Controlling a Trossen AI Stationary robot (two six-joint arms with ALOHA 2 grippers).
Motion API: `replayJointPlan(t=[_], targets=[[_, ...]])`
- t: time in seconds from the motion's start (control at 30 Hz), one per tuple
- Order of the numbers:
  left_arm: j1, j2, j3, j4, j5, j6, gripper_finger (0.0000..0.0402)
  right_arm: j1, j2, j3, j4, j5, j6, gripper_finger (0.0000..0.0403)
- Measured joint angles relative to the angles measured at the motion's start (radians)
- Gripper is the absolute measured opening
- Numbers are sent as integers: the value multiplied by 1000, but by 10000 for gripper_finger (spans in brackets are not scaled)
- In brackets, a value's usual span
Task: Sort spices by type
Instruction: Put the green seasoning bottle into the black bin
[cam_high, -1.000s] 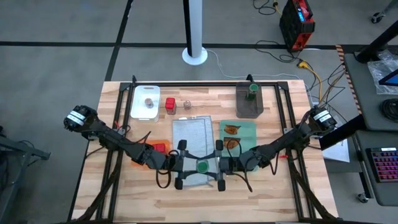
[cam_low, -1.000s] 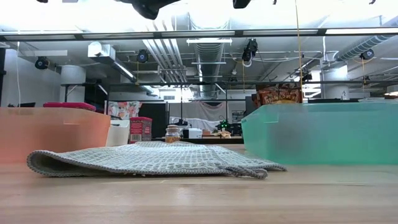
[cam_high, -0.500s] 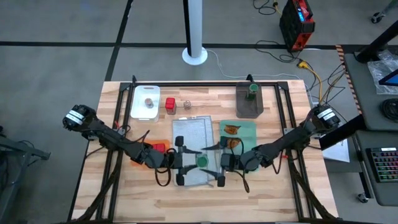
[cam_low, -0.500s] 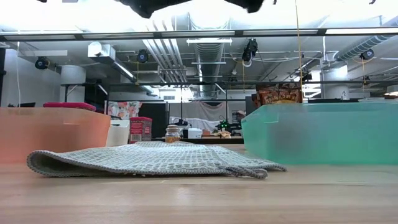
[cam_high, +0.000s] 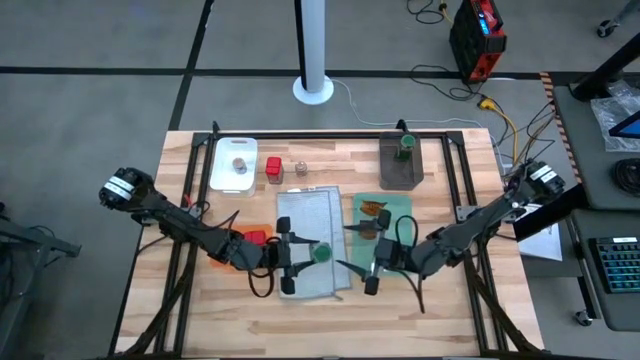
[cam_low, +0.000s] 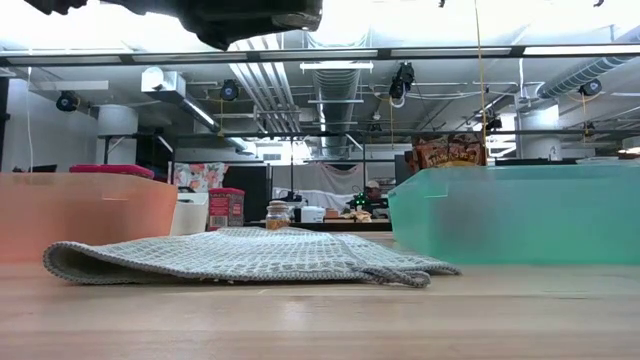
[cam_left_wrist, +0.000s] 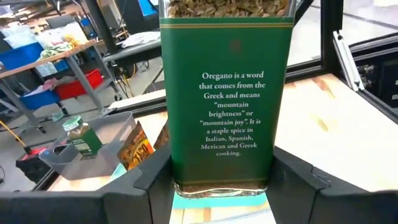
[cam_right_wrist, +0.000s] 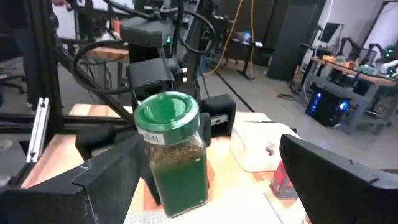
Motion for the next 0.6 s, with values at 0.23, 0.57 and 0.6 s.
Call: replayJointPlan(t=[0.23, 0.57, 0.6], targets=[[10, 0, 0, 4, 0, -4, 180, -13, 94, 147, -130, -5, -16, 363], [10, 0, 2, 6, 19, -5, 180, -61, 216, 323, -282, -65, -23, 364], [10, 0, 2, 7, 33, -5, 180, -67, 218, 324, -283, -79, -25, 363]])
